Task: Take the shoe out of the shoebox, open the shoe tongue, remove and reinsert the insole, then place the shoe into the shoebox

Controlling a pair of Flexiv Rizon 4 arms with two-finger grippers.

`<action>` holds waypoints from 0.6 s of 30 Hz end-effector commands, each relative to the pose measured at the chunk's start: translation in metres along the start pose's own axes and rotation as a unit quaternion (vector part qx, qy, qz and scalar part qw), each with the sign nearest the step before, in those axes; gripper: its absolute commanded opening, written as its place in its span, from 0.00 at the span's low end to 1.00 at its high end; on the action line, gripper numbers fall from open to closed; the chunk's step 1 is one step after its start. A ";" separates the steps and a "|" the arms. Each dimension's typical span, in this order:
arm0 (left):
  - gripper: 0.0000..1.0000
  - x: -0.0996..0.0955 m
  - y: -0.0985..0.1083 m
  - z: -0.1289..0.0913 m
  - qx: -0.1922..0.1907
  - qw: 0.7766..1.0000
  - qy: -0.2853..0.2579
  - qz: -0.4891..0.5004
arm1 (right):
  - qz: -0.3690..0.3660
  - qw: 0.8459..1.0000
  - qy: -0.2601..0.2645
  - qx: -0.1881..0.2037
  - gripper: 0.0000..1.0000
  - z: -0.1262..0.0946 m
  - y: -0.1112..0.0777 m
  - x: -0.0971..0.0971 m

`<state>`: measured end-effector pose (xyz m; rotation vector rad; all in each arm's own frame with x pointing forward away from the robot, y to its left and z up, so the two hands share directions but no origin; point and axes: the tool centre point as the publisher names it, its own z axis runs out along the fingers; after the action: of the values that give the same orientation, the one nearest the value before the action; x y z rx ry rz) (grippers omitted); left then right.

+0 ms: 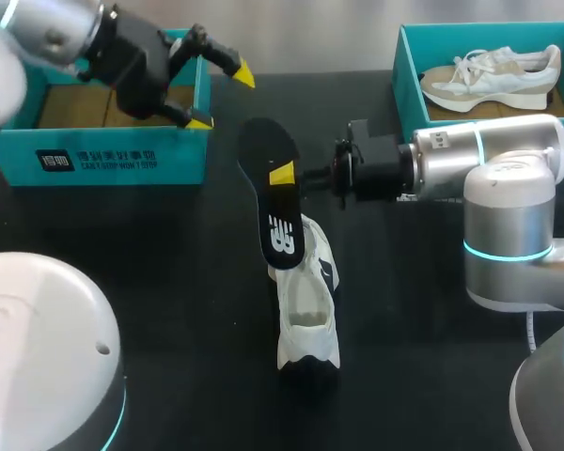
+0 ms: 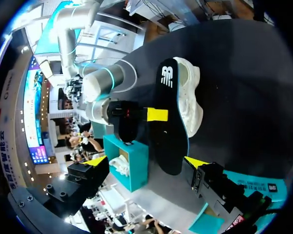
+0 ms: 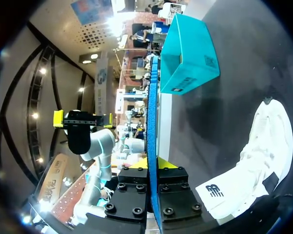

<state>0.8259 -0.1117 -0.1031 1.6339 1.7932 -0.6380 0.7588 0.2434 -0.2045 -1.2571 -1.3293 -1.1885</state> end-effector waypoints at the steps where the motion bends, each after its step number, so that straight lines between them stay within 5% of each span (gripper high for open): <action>1: 1.00 -0.014 0.027 0.014 0.060 0.978 0.201 0.009 | 0.000 1.000 -0.001 -0.001 0.00 0.002 0.000 0.000; 10: 1.00 -0.017 0.029 0.034 0.108 0.953 0.281 -0.021 | 0.000 1.000 -0.001 -0.001 0.00 0.002 0.000 0.000; 18: 1.00 -0.027 0.019 0.045 0.113 0.927 0.357 0.003 | 0.000 1.000 -0.001 -0.001 0.00 0.002 0.000 0.000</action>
<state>0.8488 -0.1525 -0.1163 1.9816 2.0816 -0.5793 0.7590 0.2434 -0.2044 -1.2569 -1.3293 -1.1875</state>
